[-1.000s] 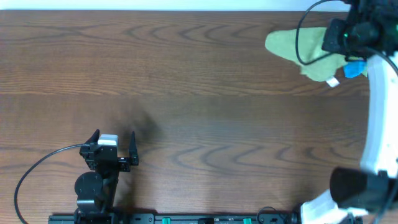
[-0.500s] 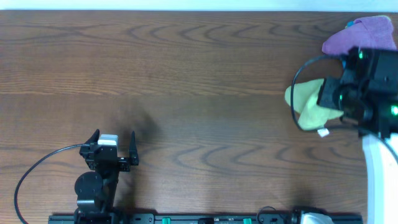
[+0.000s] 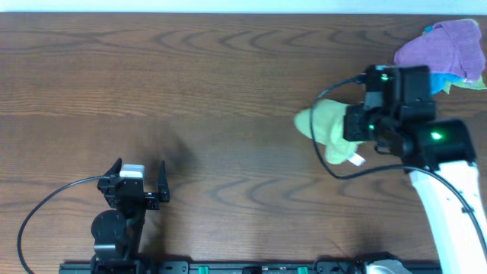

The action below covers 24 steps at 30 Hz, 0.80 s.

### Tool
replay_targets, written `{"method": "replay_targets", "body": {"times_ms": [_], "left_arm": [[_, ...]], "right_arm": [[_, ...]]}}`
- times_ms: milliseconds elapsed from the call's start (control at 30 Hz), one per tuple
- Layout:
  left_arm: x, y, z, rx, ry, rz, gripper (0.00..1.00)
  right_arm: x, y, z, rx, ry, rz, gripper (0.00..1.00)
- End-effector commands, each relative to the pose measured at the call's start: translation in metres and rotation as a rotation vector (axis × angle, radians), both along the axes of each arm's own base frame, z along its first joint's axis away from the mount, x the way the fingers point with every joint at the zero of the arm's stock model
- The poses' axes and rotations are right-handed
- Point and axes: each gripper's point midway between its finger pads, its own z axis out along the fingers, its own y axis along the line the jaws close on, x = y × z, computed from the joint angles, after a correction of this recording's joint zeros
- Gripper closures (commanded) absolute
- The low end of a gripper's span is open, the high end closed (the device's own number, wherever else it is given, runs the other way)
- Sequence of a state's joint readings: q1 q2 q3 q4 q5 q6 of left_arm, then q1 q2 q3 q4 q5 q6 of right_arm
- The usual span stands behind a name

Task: Fold the cloth
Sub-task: 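Drag the green cloth leftward toward table center with the right gripper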

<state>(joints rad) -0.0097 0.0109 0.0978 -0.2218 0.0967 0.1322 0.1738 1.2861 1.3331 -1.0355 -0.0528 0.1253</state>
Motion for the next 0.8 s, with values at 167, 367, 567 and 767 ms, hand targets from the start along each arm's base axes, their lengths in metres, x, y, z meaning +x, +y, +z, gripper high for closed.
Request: {"method": "replay_targets", "body": {"times_ms": [167, 367, 567, 767], "left_arm": [[0.000, 0.001, -0.014, 0.017, 0.029, 0.005, 0.05], [0.000, 0.001, -0.014, 0.017, 0.029, 0.004, 0.05], [0.000, 0.001, -0.014, 0.017, 0.029, 0.004, 0.05], [0.000, 0.001, -0.014, 0.017, 0.029, 0.004, 0.05]], "right_arm": [[0.022, 0.052, -0.019, 0.013, -0.004, 0.126, 0.99], [0.047, 0.082, -0.034, 0.028, -0.034, 0.165, 0.99], [0.076, 0.084, -0.064, -0.019, -0.032, 0.136, 0.99], [0.102, 0.067, -0.083, -0.130, -0.067, 0.056, 0.99]]}}
